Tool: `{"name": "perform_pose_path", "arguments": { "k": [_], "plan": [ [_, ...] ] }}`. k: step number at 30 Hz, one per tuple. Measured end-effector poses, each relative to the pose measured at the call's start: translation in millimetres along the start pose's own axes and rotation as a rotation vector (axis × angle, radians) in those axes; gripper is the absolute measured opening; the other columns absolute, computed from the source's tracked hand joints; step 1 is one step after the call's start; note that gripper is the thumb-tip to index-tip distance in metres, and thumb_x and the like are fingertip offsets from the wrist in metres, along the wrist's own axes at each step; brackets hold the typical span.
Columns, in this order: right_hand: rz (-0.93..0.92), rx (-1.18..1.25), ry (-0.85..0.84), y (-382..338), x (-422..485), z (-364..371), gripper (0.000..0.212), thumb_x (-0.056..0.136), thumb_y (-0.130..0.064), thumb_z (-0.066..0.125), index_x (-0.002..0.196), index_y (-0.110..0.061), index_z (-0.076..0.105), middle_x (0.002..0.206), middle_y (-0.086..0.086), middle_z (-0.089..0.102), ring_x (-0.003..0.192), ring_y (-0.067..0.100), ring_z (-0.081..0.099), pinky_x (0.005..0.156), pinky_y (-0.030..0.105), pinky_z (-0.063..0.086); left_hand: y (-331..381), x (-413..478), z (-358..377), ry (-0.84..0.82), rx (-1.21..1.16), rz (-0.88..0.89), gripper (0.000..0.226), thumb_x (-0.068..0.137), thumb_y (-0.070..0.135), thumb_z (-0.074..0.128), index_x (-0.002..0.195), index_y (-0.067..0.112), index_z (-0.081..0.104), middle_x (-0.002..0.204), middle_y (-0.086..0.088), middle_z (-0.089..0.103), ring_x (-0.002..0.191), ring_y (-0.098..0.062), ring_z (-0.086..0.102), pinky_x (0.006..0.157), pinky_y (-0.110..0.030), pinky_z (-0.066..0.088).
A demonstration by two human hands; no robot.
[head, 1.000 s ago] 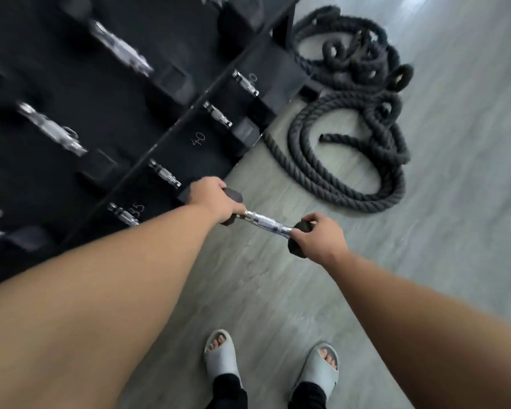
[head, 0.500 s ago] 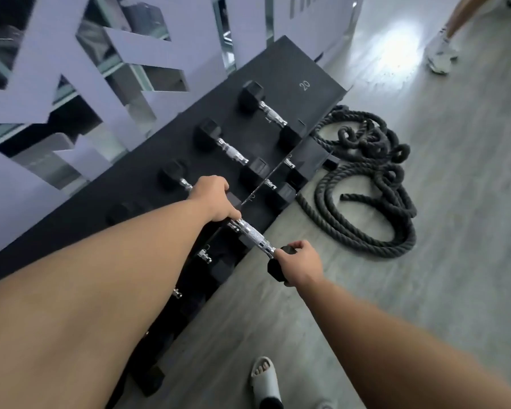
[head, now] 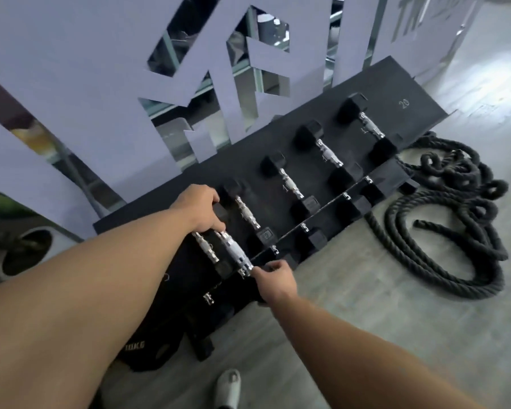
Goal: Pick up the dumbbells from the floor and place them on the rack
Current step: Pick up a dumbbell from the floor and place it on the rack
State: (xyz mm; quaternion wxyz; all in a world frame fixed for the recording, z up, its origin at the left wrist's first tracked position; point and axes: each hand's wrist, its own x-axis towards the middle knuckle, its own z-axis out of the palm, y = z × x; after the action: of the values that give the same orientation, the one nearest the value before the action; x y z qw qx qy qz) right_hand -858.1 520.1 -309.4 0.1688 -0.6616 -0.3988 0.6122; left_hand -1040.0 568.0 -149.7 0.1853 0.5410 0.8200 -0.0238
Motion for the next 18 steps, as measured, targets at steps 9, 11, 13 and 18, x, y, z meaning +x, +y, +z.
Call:
{"name": "perform_pose_path", "arguments": {
  "k": [9,11,13,18],
  "plan": [
    [0.138,-0.055,-0.041,-4,1,184,0.043,0.066,-0.045,0.074,0.103,-0.029,0.059,0.105,0.001,0.064,0.096,0.022,0.065,0.067,0.034,0.062,-186,45,15,-0.071,0.023,-0.024,0.083,0.063,0.038,0.095,0.137,0.026,0.059,0.13,-0.002,0.064,0.113,-0.027,0.063,0.092,-0.044,0.056],
    [0.152,-0.113,-0.04,2,9,216,0.045,0.066,-0.046,0.073,0.105,-0.028,0.059,0.105,0.0,0.064,0.095,0.022,0.065,0.077,0.037,0.062,-220,58,27,-0.097,0.008,-0.015,0.084,0.063,0.036,0.095,0.137,0.027,0.056,0.129,-0.003,0.064,0.113,-0.027,0.063,0.092,-0.045,0.057],
    [0.163,-0.143,-0.05,9,18,243,0.048,0.064,-0.048,0.073,0.104,-0.028,0.058,0.105,0.001,0.065,0.097,0.023,0.065,0.082,0.04,0.061,-245,72,40,-0.109,0.009,0.005,0.085,0.063,0.035,0.095,0.137,0.026,0.054,0.128,-0.004,0.064,0.113,-0.028,0.063,0.091,-0.045,0.057],
    [0.271,-0.202,-0.008,18,26,275,0.046,0.074,-0.043,0.072,0.114,-0.026,0.058,0.129,0.011,0.044,0.075,0.014,0.05,0.088,0.044,0.06,-281,98,74,-0.152,0.041,0.037,0.087,0.066,0.035,0.093,0.141,0.025,0.05,0.13,-0.005,0.063,0.112,-0.03,0.063,0.089,-0.046,0.057]
  ]
}}
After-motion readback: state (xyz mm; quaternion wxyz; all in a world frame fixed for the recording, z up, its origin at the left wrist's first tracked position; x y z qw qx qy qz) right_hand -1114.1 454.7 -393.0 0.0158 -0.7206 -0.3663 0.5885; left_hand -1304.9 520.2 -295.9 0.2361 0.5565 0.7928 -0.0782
